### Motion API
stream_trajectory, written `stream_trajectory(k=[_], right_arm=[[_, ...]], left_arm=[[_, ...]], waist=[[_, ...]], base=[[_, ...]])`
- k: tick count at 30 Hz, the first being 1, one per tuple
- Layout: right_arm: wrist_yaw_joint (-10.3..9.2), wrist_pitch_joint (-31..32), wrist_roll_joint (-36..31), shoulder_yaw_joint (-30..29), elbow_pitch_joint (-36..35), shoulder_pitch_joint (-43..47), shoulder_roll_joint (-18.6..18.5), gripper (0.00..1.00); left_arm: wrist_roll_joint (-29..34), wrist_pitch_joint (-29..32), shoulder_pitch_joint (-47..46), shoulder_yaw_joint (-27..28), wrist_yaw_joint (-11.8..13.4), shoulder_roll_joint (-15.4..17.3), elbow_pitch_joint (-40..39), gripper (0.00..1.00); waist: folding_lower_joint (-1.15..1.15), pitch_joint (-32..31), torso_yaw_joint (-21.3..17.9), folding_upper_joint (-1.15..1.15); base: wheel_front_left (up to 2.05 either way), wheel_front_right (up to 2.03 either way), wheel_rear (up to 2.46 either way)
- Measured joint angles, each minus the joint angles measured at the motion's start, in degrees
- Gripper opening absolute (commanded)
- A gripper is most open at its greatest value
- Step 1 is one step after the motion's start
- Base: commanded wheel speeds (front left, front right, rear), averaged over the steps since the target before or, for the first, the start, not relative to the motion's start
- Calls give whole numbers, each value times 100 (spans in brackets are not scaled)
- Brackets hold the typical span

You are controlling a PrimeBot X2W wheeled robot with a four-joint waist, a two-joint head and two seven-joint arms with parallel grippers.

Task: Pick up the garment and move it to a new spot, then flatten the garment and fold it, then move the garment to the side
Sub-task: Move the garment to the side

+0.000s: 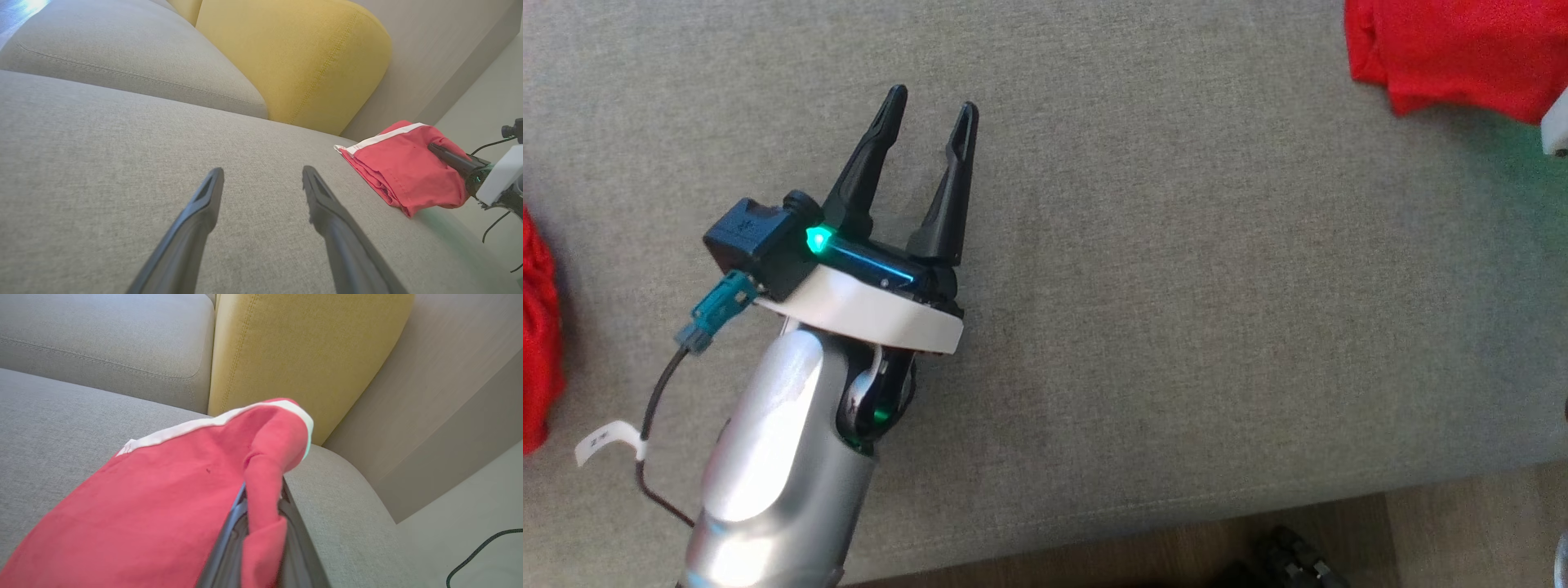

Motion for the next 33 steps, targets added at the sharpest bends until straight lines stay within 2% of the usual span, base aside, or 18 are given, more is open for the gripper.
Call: stream_trajectory(k=[1, 2, 3, 4, 5, 13, 19, 26, 33], right_arm=[[0, 0, 8, -10, -11, 9, 1, 0], [0, -8, 46, -7, -27, 36, 4, 25], [0, -9, 127, 3, -49, 84, 15, 45], [0, -7, 218, 21, -53, 133, 27, 90], [0, 14, 285, 23, -54, 190, 30, 100], [-1, 43, 302, 76, -400, 326, 29, 100], [0, 33, 338, 464, -778, 327, 91, 100], [0, -324, 617, 1099, -1213, 714, 460, 100], [0, -742, 845, 1315, -1277, 1514, 904, 100]], left_arm=[[-7, 0, 2, -1, 0, 0, 2, 100], [-26, 0, 3, -1, 0, 0, 11, 100], [-52, 0, 5, -1, 0, 0, 22, 100], [-66, 0, 12, 0, 0, 0, 27, 100], [-79, 0, 24, 1, 0, 1, 30, 100], [-289, -1, 164, 11, 0, 0, 40, 100], [-500, -1, 463, 59, 0, -1, 80, 100], [-632, -1, 848, 215, 78, -4, 79, 100], [-679, 0, 1221, 443, 175, -2, 10, 100]], waist=[[0, -13, 9, 0], [0, -32, 17, 0], [0, -55, 26, 0], [0, -83, 34, 0], [0, -115, 43, 0], [0, -490, 145, 0], [0, -876, 299, 0], [0, -1411, 606, 0], [0, -1834, 927, 0]], base=[[0, 0, 0], [0, 0, 0], [0, 0, 0], [0, 0, 0], [0, 0, 0], [0, 0, 0], [0, 0, 0], [0, 0, 0], [0, 0, 0]])
